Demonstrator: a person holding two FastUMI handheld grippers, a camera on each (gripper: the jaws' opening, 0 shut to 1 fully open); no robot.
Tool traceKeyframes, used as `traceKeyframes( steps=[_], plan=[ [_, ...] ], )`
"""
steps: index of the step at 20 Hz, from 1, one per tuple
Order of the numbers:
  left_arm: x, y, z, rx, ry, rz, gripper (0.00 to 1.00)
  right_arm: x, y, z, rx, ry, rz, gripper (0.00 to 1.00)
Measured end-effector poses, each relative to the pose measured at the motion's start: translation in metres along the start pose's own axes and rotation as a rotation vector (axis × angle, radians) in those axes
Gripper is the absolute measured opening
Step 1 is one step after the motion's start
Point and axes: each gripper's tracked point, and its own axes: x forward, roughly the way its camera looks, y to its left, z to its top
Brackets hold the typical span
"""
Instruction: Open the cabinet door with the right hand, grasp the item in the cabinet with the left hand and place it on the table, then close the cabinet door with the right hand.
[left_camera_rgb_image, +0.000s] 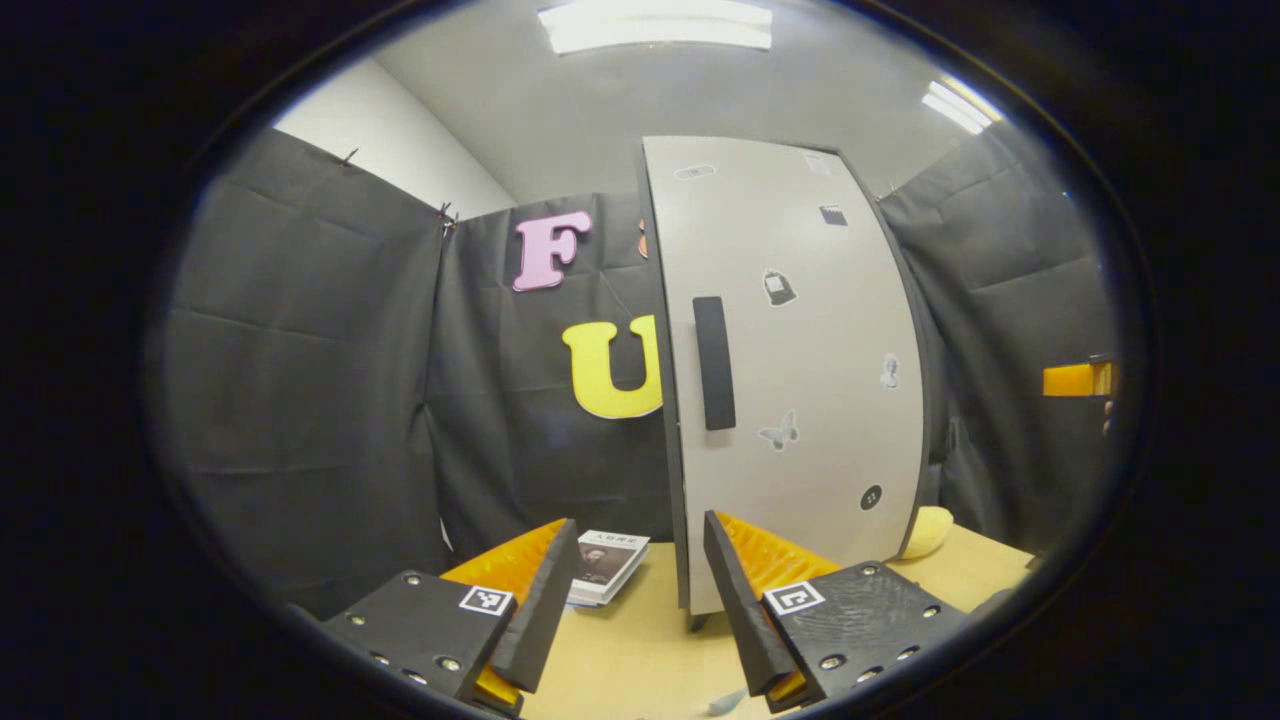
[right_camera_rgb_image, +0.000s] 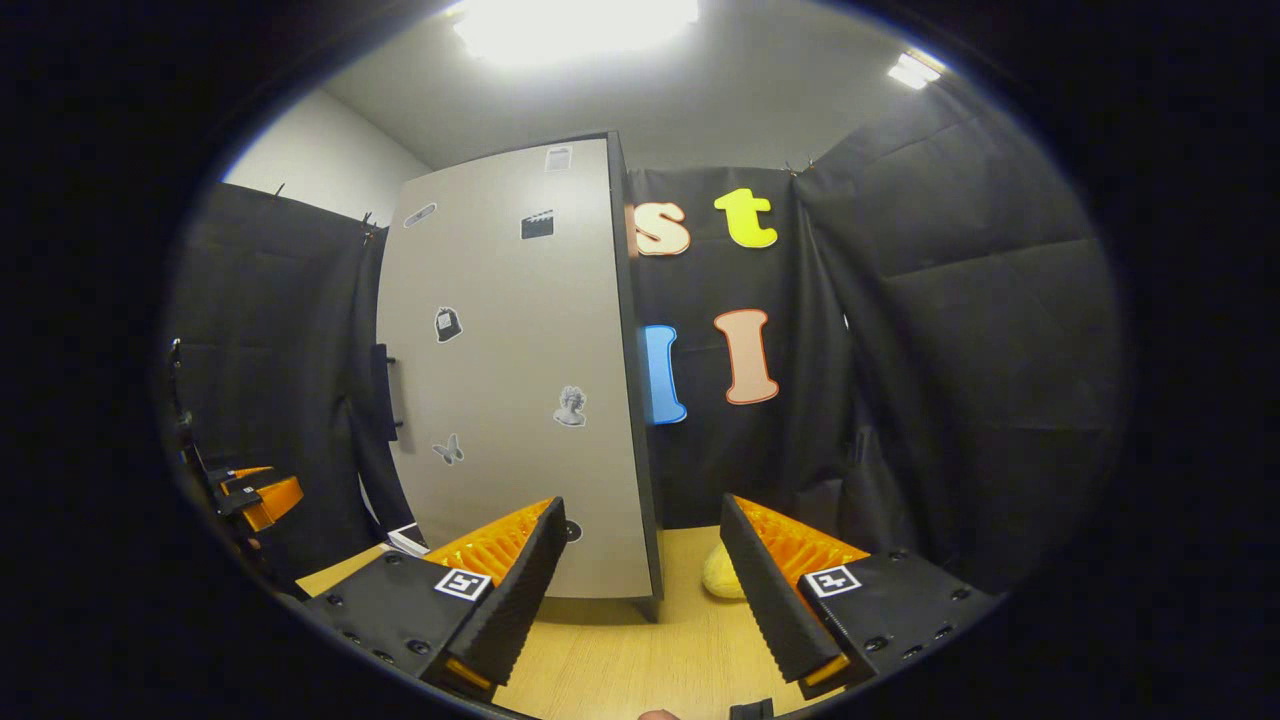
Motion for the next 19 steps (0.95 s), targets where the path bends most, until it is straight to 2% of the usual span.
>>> traceKeyframes(
  steps=[19],
  plan=[
    [-0.0066, 0.0033, 0.0005, -0.005, -0.006, 0.000, 0.75, -0.0039, -0.0022, 0.0002, 0.014, -0.008, -0.018, 0.98]
  ],
)
